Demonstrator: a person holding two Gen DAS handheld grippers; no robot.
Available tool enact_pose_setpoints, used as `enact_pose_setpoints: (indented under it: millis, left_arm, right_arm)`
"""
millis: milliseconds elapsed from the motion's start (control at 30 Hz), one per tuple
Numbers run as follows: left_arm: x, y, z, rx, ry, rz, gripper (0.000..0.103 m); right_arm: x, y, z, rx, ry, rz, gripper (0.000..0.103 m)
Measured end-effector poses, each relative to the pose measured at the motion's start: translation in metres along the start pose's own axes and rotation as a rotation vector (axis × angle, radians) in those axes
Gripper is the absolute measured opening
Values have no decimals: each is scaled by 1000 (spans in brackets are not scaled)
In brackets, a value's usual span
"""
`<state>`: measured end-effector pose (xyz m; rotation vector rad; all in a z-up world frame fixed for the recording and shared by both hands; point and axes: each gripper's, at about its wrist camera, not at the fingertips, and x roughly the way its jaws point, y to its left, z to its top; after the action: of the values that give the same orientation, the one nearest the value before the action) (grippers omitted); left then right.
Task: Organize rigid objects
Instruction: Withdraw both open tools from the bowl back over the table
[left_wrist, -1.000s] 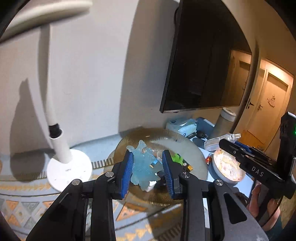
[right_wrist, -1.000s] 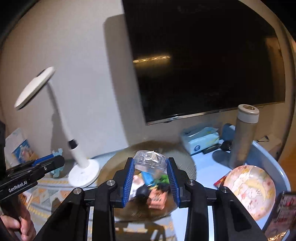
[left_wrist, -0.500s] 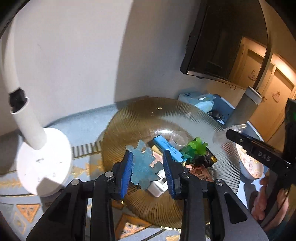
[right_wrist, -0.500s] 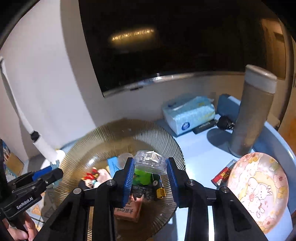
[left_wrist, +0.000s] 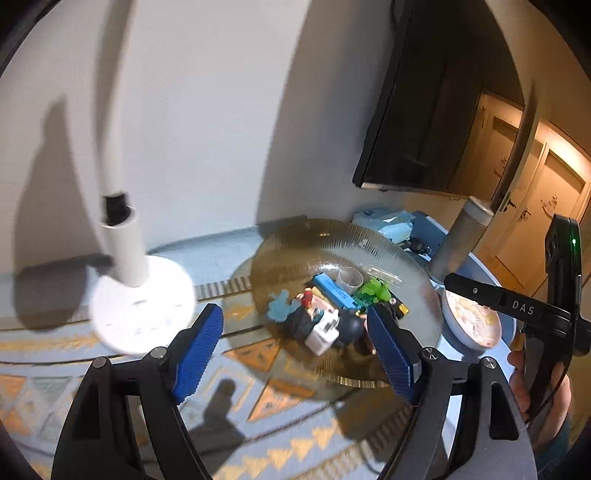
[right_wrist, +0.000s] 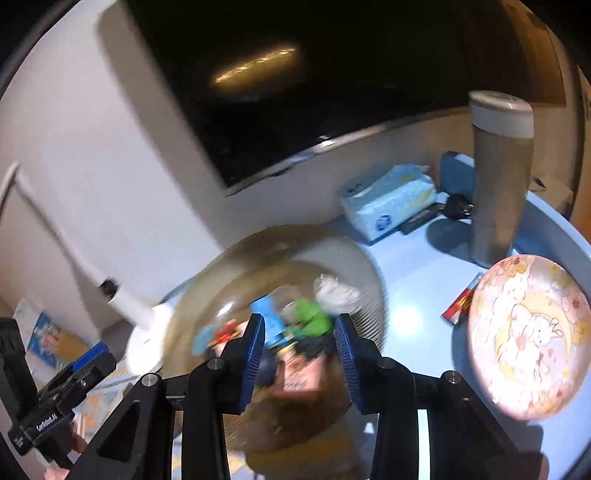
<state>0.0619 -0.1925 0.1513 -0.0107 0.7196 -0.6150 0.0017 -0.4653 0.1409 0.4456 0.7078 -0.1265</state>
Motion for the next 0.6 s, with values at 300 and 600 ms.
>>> enact_pose_setpoints:
  millis: [300,600]
  left_arm:
    - [-135,11,-31,60,-155,181,91]
    - [-198,64,-89,-19,-170,293,103]
  right_arm:
    - [-67,114,-44,-205,-42,118,49]
    - [-90,216,-122,-403,-60,109,57]
